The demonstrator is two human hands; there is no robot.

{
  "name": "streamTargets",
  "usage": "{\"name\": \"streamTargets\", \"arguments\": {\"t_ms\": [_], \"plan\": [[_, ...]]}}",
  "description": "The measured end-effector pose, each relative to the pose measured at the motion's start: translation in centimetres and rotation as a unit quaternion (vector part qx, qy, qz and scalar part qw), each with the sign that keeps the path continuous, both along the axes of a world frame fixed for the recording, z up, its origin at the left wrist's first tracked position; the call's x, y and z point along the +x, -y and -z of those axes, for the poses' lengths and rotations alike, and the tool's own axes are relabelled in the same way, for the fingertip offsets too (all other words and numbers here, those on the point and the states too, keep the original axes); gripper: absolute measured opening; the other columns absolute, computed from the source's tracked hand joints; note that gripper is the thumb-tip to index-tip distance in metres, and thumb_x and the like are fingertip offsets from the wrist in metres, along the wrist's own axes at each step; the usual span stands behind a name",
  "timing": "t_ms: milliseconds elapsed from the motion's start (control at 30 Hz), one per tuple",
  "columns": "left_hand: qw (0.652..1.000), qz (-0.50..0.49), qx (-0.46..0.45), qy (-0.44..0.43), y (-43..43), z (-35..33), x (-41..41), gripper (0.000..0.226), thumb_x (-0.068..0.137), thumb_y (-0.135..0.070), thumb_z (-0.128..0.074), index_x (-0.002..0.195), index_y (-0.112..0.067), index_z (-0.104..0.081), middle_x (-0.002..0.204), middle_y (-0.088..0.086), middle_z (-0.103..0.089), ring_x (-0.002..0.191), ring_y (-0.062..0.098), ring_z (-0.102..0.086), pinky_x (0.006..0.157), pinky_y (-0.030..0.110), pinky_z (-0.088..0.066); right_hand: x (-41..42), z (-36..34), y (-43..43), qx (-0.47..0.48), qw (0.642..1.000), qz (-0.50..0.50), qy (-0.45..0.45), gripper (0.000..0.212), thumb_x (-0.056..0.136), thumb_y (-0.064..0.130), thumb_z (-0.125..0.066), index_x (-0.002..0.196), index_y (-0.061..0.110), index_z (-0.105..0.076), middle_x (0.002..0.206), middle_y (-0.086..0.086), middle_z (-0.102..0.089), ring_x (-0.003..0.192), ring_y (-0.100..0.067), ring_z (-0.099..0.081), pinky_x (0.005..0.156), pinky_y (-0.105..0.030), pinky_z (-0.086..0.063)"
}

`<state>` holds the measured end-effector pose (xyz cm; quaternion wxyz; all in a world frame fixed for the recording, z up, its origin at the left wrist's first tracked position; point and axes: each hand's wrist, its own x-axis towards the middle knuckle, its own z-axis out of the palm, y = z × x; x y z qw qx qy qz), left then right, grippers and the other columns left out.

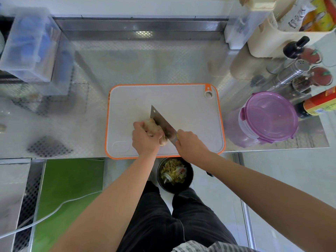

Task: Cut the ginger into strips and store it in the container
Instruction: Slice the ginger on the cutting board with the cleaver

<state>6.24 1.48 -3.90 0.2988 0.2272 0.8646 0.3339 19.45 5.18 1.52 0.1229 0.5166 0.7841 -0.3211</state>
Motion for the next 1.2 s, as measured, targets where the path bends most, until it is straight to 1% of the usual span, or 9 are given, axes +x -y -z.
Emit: {"name": "streamTargets", "arguments": {"t_ms": [233, 433, 633, 700, 767, 867, 967, 1067, 1200], "plan": [[1.0, 0.018, 0.007, 0.002, 0.7, 0.6, -0.4, 0.066, 0.069, -0.033, -0.081, 0.122, -0.018, -0.044, 0.104, 0.006, -0.063, 0.094, 0.025, -0.062, 0.083, 0.043, -0.051, -0.3, 2.1, 0.6, 0.004, 1.0, 0.014, -0.018, 0.004, 0.098, 0.01, -0.039, 0.095, 0.012, -0.04, 0.092, -0.009, -0.053, 0.082, -0.03, -0.053, 0.065, -0.035, -0.039], [0.993, 0.114, 0.033, -0.001, 0.8, -0.1, -1.5, 0.07, 0.072, -0.016, -0.073, 0.134, -0.02, -0.041, 0.112, 0.0, -0.059, 0.096, 0.02, -0.059, 0.078, 0.031, -0.046, -0.1, 1.6, -2.5, 0.045, 0.989, 0.088, -0.111, 0.009, 0.097, 0.012, -0.04, 0.09, 0.007, -0.041, 0.08, -0.009, -0.049, 0.071, -0.029, -0.047, 0.06, -0.033, -0.034], [0.918, 0.334, 0.027, -0.211, 0.1, 0.0, -1.8, 0.06, 0.071, 0.001, -0.066, 0.127, -0.017, -0.053, 0.117, 0.001, -0.062, 0.118, 0.027, -0.05, 0.097, 0.037, -0.029, 1.3, 1.0, -3.6, 0.031, 0.991, 0.052, -0.119, 0.011, 0.093, 0.012, -0.043, 0.084, 0.007, -0.041, 0.065, -0.005, -0.045, 0.06, -0.028, -0.046, 0.05, -0.031, -0.033], [0.904, 0.331, 0.031, -0.271, 0.3, -0.2, -2.0, 0.054, 0.069, 0.004, -0.066, 0.119, -0.016, -0.059, 0.119, 0.006, -0.061, 0.12, 0.032, -0.047, 0.097, 0.039, -0.03, 1.5, 1.0, -3.5, 0.009, 0.994, 0.04, -0.103, 0.01, 0.093, 0.014, -0.043, 0.089, 0.005, -0.045, 0.072, -0.011, -0.052, 0.06, -0.029, -0.049, 0.052, -0.032, -0.038], [0.926, 0.245, 0.004, -0.286, 0.9, -0.5, -2.1, 0.047, 0.073, -0.001, -0.066, 0.118, -0.012, -0.058, 0.118, 0.014, -0.055, 0.11, 0.037, -0.049, 0.087, 0.043, -0.039, 1.8, 1.2, -3.1, -0.001, 0.995, 0.026, -0.092, 0.011, 0.092, 0.015, -0.043, 0.085, 0.007, -0.042, 0.073, -0.012, -0.052, 0.063, -0.029, -0.048, 0.052, -0.032, -0.035], [0.985, 0.092, -0.063, -0.128, 1.8, -0.7, -1.3, 0.05, 0.083, -0.019, -0.067, 0.124, -0.001, -0.045, 0.123, 0.019, -0.047, 0.108, 0.036, -0.049, 0.086, 0.041, -0.042, 2.0, 1.5, -2.0, -0.013, 0.994, 0.024, -0.103, 0.012, 0.093, 0.014, -0.043, 0.083, 0.009, -0.039, 0.066, -0.005, -0.046, 0.059, -0.025, -0.043, 0.052, -0.031, -0.031], [0.996, -0.012, -0.074, 0.054, 1.9, 0.0, -0.1, 0.055, 0.083, -0.046, -0.058, 0.118, -0.005, -0.046, 0.113, 0.011, -0.06, 0.103, 0.033, -0.06, 0.093, 0.04, -0.046, 1.9, 1.8, -1.2, -0.019, 0.994, 0.014, -0.102, 0.01, 0.097, 0.016, -0.041, 0.088, 0.011, -0.039, 0.066, -0.001, -0.043, 0.059, -0.022, -0.043, 0.053, -0.031, -0.031], [0.994, -0.021, -0.054, 0.094, 1.2, 0.8, 0.5, 0.059, 0.067, -0.066, -0.048, 0.092, -0.014, -0.058, 0.08, 0.002, -0.068, 0.074, 0.028, -0.068, 0.078, 0.045, -0.056, 1.7, 1.6, -1.1, -0.028, 0.994, 0.01, -0.102, 0.01, 0.097, 0.014, -0.04, 0.088, 0.012, -0.036, 0.064, 0.001, -0.041, 0.054, -0.017, -0.04, 0.048, -0.028, -0.029], [0.996, -0.004, -0.049, 0.075, 0.8, 1.3, 0.7, 0.047, 0.071, -0.058, -0.068, 0.093, -0.019, -0.054, 0.081, -0.004, -0.065, 0.075, 0.026, -0.068, 0.076, 0.043, -0.056, 1.7, 0.5, -1.4, 0.002, 0.991, 0.028, -0.133, 0.011, 0.095, 0.012, -0.041, 0.084, 0.011, -0.038, 0.064, -0.001, -0.043, 0.058, -0.022, -0.041, 0.053, -0.03, -0.032]]}}
